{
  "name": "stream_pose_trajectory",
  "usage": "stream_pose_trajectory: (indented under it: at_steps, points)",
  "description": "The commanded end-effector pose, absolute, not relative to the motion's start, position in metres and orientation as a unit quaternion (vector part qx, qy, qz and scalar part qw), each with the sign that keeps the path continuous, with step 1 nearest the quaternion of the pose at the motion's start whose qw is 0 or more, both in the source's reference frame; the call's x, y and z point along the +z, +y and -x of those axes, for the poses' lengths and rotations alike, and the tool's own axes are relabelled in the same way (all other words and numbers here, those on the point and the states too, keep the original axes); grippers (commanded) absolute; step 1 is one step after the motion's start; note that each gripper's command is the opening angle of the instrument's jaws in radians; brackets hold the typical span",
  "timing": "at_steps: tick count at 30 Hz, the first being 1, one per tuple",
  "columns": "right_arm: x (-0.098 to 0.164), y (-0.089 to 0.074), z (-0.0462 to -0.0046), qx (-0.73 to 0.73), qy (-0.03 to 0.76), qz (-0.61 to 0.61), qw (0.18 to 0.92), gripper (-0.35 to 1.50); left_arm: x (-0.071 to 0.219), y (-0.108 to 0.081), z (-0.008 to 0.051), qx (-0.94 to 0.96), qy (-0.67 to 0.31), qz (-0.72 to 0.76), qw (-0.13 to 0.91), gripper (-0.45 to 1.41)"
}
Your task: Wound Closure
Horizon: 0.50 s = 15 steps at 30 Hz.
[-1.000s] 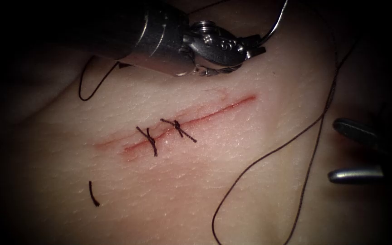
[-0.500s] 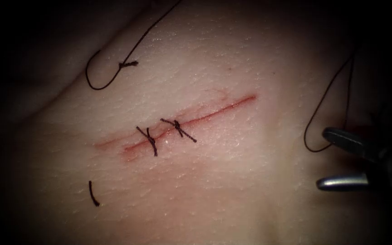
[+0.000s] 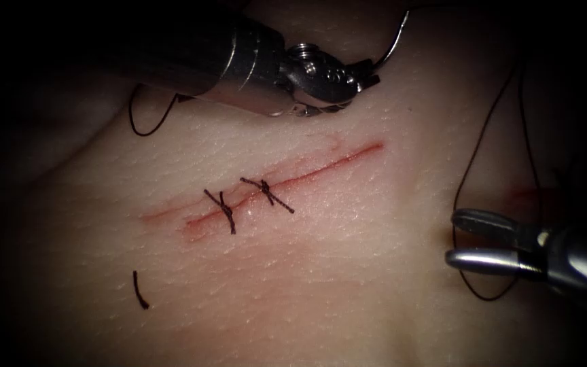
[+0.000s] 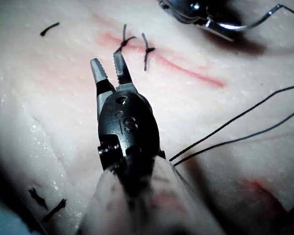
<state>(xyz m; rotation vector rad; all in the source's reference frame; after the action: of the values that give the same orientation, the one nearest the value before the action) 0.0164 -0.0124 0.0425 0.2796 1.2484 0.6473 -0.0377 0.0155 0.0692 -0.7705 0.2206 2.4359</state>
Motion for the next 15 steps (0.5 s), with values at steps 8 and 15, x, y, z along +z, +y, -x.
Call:
stream_pose_trajectory:
  at_steps: [8,15]
  points:
    - [0.0449,-0.0131,-0.0195,0.334,0.550,-0.181,0.743,-0.35,0.0697,0.0091,0.0364,0.909,0.091,0.289,0.287,-0.45]
    - [0.0490,-0.0110,-0.0201,0.462,0.510,-0.180,0.703,0.61,0.0681,0.0057,0.0365,0.885,0.161,0.305,0.314,-0.45]
